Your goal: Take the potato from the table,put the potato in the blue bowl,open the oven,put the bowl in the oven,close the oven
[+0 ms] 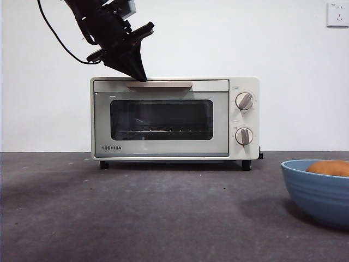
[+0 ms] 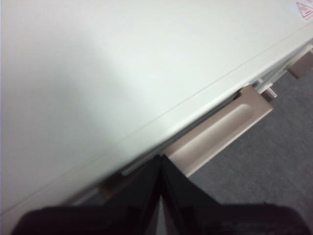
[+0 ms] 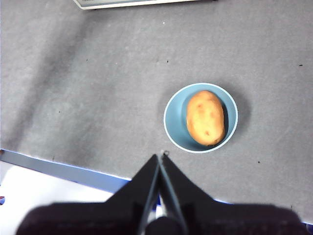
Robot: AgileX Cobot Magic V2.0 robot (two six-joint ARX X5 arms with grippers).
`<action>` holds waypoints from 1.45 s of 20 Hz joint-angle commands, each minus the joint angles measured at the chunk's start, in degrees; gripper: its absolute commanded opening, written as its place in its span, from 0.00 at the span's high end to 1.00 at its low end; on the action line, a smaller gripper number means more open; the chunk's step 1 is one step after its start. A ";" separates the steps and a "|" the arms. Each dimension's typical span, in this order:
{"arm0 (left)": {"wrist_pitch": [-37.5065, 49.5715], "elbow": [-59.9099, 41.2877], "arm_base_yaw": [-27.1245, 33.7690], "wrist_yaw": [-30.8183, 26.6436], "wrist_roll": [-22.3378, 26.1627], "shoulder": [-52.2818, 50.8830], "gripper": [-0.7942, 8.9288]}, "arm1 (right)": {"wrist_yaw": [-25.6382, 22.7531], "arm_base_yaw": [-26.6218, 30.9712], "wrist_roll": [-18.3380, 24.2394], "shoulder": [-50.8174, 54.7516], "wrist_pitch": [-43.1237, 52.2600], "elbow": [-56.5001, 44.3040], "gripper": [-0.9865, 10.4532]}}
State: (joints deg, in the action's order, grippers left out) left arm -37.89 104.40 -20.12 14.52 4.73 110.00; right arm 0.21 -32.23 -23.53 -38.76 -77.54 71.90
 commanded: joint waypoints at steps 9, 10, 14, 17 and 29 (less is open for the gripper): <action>-11.78 -1.51 -1.60 -1.33 1.05 3.37 0.92 | -0.20 -0.07 -3.69 0.87 -1.33 0.07 0.92; -12.28 -1.51 -1.70 -1.31 1.05 3.37 0.92 | -0.17 -0.07 -4.42 1.60 -1.33 0.07 0.92; -13.84 -1.53 -2.99 -1.36 1.03 3.37 0.92 | -0.20 -0.07 -6.43 7.39 -1.38 0.07 0.92; -13.99 -1.55 -4.11 -2.89 1.01 3.37 0.92 | -0.22 -0.07 -7.85 11.26 -1.38 0.07 0.92; -16.48 -6.34 -5.60 -5.88 0.79 3.52 0.92 | 0.39 -0.04 -7.78 12.74 -1.40 0.07 0.92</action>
State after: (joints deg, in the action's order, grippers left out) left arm -59.07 98.48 -26.87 13.34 5.02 111.33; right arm 0.45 -32.23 -30.96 -26.28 -77.54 71.90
